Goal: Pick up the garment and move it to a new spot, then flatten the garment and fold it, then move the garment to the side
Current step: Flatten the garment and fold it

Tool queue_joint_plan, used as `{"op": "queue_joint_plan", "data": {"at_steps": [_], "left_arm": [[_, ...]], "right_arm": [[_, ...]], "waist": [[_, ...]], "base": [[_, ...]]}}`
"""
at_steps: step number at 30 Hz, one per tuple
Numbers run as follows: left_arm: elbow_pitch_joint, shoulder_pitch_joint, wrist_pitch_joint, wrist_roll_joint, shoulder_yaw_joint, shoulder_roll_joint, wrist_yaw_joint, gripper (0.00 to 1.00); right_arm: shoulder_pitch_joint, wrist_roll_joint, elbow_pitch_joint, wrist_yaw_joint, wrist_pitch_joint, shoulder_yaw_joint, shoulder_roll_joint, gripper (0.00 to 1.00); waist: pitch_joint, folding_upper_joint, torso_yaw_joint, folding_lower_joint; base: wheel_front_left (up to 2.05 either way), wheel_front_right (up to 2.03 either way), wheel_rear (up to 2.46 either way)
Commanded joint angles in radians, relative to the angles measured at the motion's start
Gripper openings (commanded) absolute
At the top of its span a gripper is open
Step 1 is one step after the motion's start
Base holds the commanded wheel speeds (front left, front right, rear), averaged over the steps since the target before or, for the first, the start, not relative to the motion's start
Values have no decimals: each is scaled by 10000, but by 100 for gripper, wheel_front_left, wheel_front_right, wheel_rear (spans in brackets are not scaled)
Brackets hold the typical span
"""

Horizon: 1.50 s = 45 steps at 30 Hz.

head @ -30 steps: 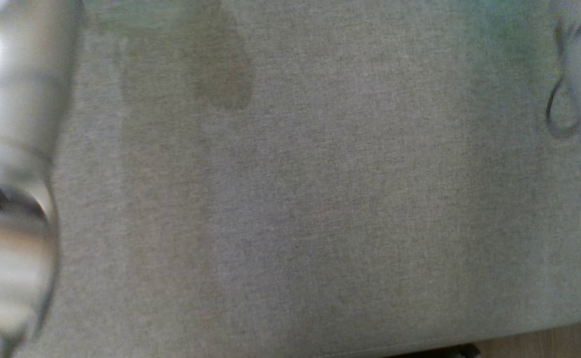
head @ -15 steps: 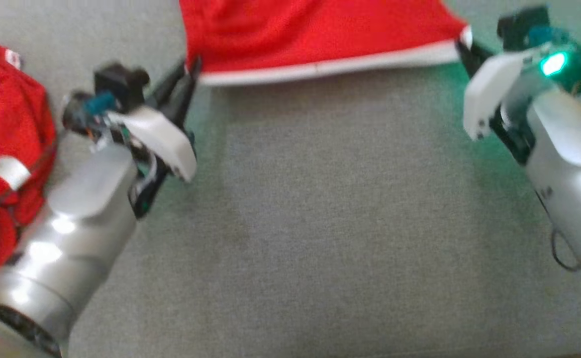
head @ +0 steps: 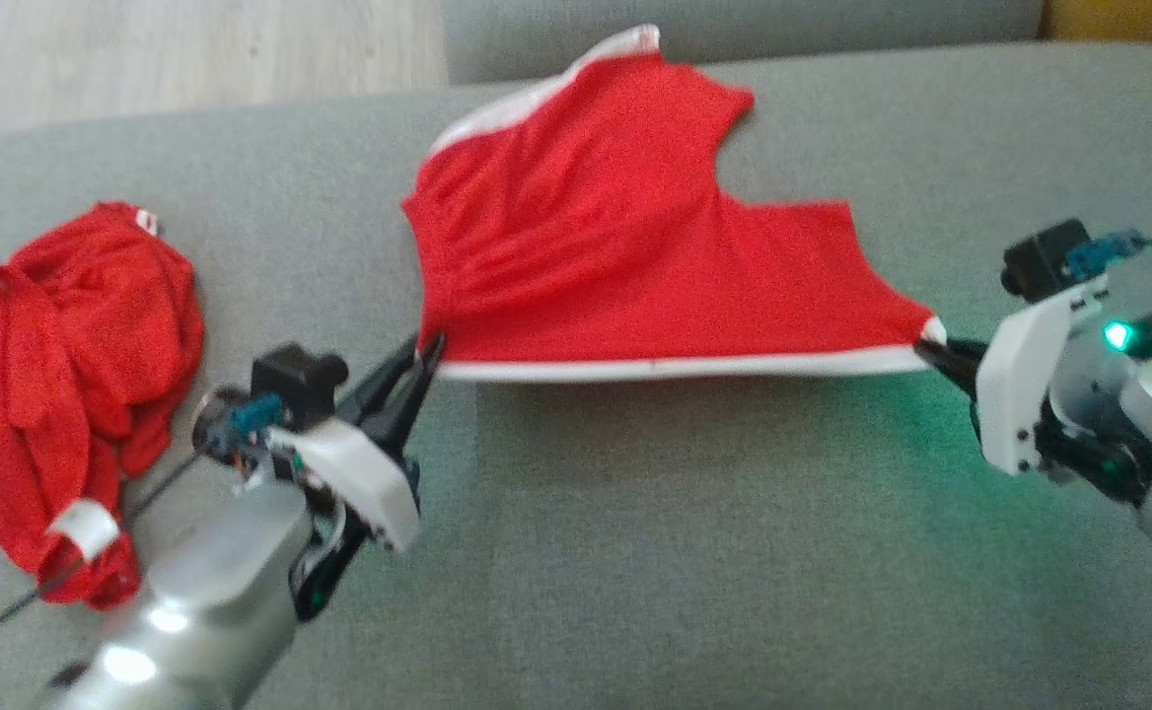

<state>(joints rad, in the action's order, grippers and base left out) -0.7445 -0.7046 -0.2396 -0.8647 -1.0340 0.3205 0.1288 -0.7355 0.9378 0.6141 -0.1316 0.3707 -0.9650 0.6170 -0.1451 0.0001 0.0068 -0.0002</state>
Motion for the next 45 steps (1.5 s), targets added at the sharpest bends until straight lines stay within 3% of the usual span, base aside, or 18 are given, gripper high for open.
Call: {"op": "queue_joint_plan", "data": {"at_steps": [1,5,11,15,22,29,36,45], "left_arm": [[257,-64,-143,-119,418,638,-204,0],[1172,939,-165,-36,218,912,-536,0],[3493,2443,169,51,-249,1578,-1365,0],[4800,2747,426,123,-272,2009,-1929,0],[5668,2389,694,137,42,2277,-2455,0],[5694,1342,1113,246,254,2189,-2412,0],[4853,194,1797,179,208,1672,-1953,0],[3331,-1336,2427,67,98,631,-1167,0]], "right_arm": [[221,269,-322,9,141,31,680,0],[944,762,-1241,9,725,-283,1517,0],[2556,1974,-2936,9,1686,-15,2925,0],[2965,2102,-3513,9,1516,636,3243,0],[2652,1478,-3505,9,1315,1663,2795,0],[1303,550,-3123,9,1722,2751,1937,0],[-557,-310,-2167,9,2609,3233,885,0],[-2531,-1265,-678,9,3180,3013,-32,0]], "waist": [[513,-1,55,2],[1118,-1,37,2],[1745,-1,54,2],[1708,-1,65,2],[1331,-1,232,2],[373,-1,669,2],[-678,-1,1232,2],[-1691,-1,1901,2]], "base": [[0,0,0],[0,0,0],[0,0,0],[0,0,0],[0,0,0],[0,0,0],[0,0,0],[0,0,0]]}}
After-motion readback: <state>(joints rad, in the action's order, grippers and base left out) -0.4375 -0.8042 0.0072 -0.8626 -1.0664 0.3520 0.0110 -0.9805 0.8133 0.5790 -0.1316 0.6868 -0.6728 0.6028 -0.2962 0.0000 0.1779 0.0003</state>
